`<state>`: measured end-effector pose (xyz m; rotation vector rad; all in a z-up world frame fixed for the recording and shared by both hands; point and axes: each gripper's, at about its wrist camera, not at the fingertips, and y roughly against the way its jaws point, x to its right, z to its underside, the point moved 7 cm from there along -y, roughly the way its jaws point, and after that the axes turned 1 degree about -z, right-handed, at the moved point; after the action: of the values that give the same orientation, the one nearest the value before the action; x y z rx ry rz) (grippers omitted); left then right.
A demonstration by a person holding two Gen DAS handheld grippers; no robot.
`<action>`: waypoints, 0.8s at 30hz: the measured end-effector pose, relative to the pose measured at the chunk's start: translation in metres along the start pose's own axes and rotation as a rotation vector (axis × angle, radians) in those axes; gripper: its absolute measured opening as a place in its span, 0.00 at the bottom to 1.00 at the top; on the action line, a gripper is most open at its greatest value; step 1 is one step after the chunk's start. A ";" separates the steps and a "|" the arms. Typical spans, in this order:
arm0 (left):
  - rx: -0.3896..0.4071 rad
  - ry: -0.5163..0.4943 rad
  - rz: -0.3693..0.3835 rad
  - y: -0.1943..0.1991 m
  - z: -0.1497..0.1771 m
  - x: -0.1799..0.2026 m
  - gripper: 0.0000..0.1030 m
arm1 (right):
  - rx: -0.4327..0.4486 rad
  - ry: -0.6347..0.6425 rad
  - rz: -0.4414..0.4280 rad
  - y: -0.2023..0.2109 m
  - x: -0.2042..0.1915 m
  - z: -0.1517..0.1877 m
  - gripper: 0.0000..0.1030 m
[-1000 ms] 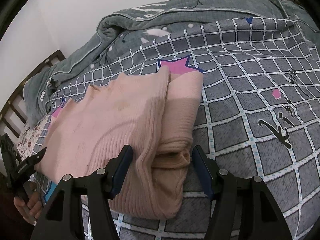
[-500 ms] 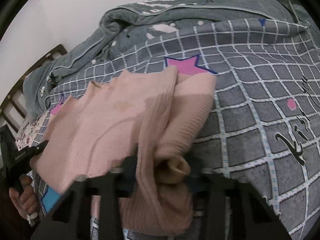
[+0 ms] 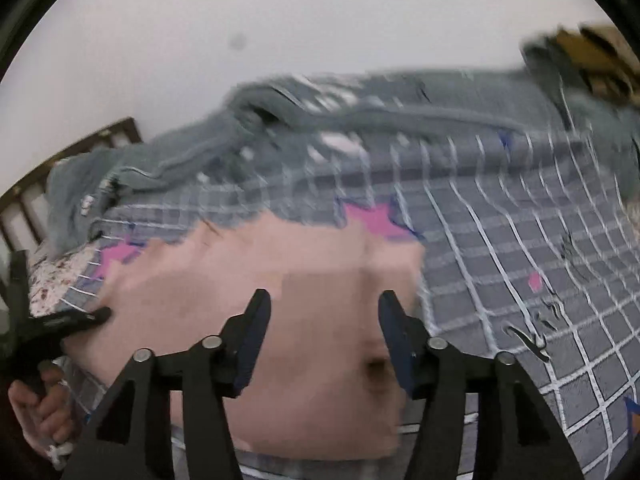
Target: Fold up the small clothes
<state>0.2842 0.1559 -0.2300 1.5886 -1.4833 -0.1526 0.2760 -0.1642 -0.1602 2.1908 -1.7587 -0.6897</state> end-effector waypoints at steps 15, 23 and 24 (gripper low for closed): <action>-0.044 0.014 0.095 0.004 0.000 -0.006 0.25 | -0.177 0.220 0.075 -0.055 -0.092 0.061 0.54; -0.011 -0.034 0.098 0.021 -0.010 0.017 0.23 | -0.155 0.197 -0.026 -0.042 -0.089 0.051 0.55; -0.015 -0.027 0.104 0.024 -0.012 0.024 0.22 | -0.124 0.188 -0.027 -0.033 -0.083 0.045 0.55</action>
<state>0.2812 0.1458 -0.1952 1.4989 -1.5785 -0.1260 0.2679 -0.0713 -0.1972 2.1241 -1.5547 -0.5613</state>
